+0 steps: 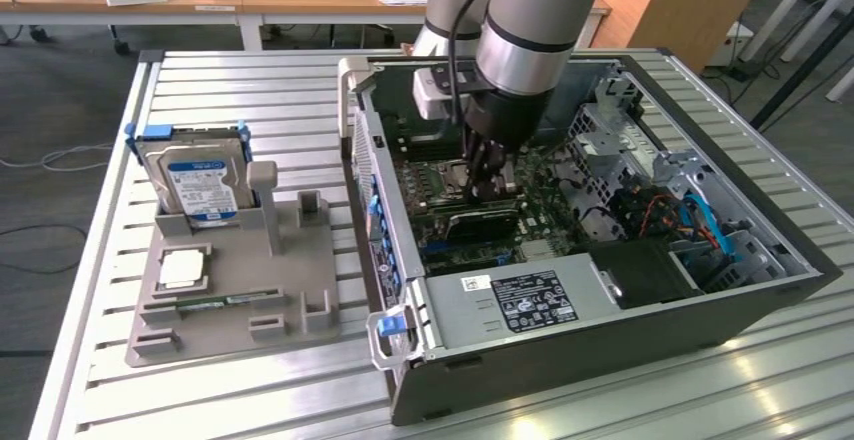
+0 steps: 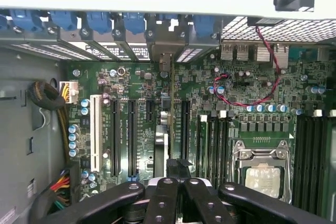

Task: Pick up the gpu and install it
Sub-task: 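Press down on the gpu until it lock into place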

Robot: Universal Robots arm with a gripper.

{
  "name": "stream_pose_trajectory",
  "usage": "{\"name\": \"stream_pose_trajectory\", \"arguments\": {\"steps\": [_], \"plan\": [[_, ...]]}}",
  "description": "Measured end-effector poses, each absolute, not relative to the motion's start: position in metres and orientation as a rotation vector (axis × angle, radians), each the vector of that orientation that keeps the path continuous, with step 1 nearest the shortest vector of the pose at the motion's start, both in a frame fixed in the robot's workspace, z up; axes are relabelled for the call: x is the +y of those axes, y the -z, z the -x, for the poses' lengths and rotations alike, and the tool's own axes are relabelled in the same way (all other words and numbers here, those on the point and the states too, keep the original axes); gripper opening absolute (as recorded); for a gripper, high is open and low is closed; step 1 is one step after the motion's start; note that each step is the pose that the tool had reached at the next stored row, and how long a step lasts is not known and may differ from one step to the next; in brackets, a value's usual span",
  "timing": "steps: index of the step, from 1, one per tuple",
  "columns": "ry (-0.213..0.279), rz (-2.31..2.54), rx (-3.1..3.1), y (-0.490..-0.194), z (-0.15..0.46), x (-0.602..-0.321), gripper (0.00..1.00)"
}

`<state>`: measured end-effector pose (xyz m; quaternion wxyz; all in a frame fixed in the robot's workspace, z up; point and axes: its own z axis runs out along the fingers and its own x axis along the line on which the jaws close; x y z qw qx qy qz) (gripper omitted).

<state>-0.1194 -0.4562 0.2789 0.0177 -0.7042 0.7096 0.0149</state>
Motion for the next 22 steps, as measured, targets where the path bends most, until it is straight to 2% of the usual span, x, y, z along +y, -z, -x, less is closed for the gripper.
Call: {"name": "stream_pose_trajectory", "arguments": {"steps": [22], "plan": [[-0.045,2.188,2.205,-0.298,0.119,-0.456,0.11]]}}
